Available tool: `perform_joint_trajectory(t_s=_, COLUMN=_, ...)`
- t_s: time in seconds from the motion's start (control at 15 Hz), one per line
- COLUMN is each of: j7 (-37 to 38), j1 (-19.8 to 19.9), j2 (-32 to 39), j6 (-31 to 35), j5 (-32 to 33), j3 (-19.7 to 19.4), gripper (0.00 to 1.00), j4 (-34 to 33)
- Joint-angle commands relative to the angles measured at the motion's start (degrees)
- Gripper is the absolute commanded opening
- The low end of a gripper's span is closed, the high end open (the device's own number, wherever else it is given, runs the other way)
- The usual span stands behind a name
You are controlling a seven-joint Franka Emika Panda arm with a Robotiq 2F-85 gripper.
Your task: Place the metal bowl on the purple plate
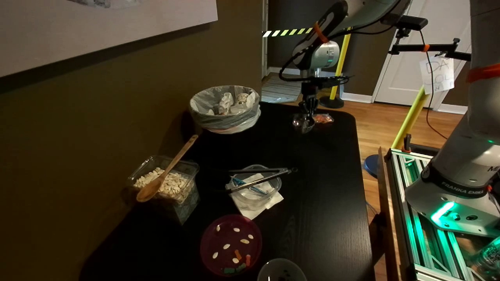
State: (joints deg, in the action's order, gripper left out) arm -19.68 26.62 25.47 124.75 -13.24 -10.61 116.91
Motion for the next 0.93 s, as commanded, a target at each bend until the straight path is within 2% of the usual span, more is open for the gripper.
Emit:
perform_joint_trajectory(t_s=0.0, j7=-2.5, j1=-3.1, j2=-11.7, j6=-1.2, j5=1.4, j3=0.5, gripper=0.01, j4=13.9)
perform_joint_trajectory(t_s=0.27, j7=-0.1, j1=-9.8, j2=-19.9, j6=0.8, j5=4.0, j3=2.1, gripper=0.01, j4=24.4)
perform_joint_trajectory(t_s=0.47, j7=3.8, j1=-15.0, j2=-22.3, j6=0.9, j5=5.6, j3=4.3, gripper=0.01, j4=28.0)
perform_joint_trajectory(t_s=0.67, j7=10.3, j1=-19.6, j2=-20.9, j6=0.2, j5=7.0, j3=6.9, gripper=0.01, j4=27.2)
perform_joint_trajectory(t_s=0.87, j7=15.5, j1=-22.5, j2=-19.1, j6=-0.7, j5=7.7, j3=8.5, gripper=0.01, j4=25.1)
